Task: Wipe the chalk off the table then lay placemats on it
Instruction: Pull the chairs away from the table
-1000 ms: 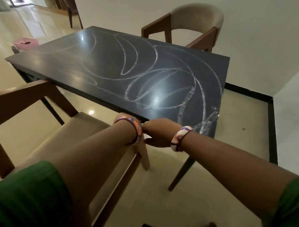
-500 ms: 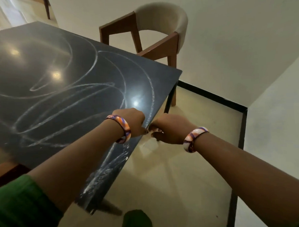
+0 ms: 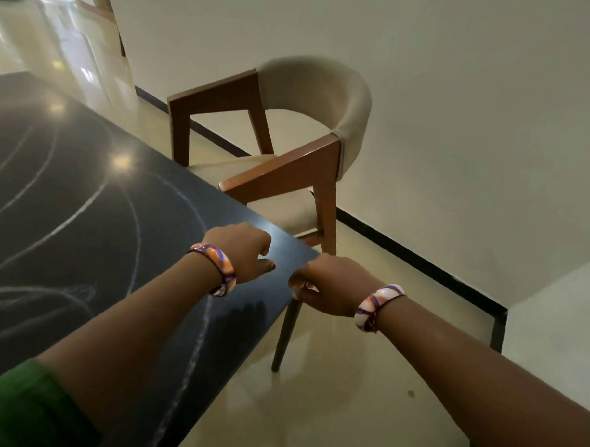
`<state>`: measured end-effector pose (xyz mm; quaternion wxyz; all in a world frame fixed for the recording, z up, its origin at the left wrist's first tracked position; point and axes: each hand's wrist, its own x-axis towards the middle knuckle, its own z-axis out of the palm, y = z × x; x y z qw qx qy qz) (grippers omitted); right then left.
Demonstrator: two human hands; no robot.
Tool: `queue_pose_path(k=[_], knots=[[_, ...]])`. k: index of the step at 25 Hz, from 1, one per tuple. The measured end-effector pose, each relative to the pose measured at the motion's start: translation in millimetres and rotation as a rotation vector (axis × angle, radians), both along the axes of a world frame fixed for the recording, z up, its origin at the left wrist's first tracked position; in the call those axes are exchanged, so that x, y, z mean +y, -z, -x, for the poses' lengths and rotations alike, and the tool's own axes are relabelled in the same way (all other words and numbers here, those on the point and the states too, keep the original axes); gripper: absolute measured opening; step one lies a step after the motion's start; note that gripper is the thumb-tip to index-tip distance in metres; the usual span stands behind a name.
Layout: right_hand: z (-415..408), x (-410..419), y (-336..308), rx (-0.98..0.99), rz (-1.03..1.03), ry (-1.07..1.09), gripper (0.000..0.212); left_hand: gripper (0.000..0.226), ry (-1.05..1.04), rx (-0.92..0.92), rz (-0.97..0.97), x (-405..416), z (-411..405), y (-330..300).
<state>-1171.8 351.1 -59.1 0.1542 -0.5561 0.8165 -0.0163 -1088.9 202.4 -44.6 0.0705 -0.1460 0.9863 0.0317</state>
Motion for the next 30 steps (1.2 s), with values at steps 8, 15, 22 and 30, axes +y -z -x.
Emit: queue_pose_path(k=[8,15,22,30], knots=[[201,-29,6,-0.017,0.035,-0.129,0.029,0.035,-0.077,-0.013,-0.089,-14,174,14],[371,-51,10,-0.023,-0.002,-0.439,0.03,0.034,-0.398,-0.031,-0.211,-16,293,31],[418,-110,5,0.019,0.076,-0.779,0.03,0.045,-0.707,0.202,-0.189,-27,321,32],[405,-199,3,0.22,0.145,-0.982,0.052,0.068,-0.868,0.139,-0.176,-94,332,36]])
